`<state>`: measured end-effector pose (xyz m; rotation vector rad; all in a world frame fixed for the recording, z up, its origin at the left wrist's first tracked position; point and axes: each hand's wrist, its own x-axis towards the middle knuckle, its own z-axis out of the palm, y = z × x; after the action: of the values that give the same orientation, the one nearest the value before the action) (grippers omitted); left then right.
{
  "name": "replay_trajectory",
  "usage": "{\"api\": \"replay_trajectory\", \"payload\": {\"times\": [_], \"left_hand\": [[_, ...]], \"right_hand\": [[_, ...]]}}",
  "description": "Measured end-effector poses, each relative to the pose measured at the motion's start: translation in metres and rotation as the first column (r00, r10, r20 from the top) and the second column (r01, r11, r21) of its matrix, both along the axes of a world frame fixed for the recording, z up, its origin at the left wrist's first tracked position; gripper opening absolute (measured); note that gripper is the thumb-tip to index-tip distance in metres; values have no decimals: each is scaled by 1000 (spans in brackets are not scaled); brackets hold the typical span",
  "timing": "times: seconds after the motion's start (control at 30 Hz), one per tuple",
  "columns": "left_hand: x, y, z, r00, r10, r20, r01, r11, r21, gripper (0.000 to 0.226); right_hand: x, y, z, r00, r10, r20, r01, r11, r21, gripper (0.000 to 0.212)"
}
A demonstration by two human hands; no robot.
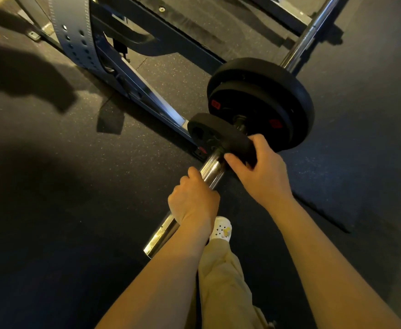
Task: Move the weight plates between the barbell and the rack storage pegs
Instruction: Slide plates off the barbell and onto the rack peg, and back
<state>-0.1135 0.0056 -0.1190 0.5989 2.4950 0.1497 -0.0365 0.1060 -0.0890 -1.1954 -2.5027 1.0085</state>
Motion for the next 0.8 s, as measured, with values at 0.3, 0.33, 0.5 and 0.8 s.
{"api": "replay_trajectory", "payload": {"times": [0.3,0.33,0.5,0.8], "left_hand": [[-7,-5,-2,998,-33,51,30,998,55,55],[-12,-8,-3,993,-69,98,62,995,81,57],[-61,-24,-4,926,-184,330,104,964,244,72],[-84,68,24,912,-396,110,238,726,645,35]], "right_hand": [[11,1,-31,837,-504,-211,339,782,-523,60],[10,1,-34,818,-543,-190,379,757,-532,60],[9,-5,-40,808,-553,-201,409,774,-484,54],[-14,-7,-4,930,-365,-44,354,921,-162,52]]}}
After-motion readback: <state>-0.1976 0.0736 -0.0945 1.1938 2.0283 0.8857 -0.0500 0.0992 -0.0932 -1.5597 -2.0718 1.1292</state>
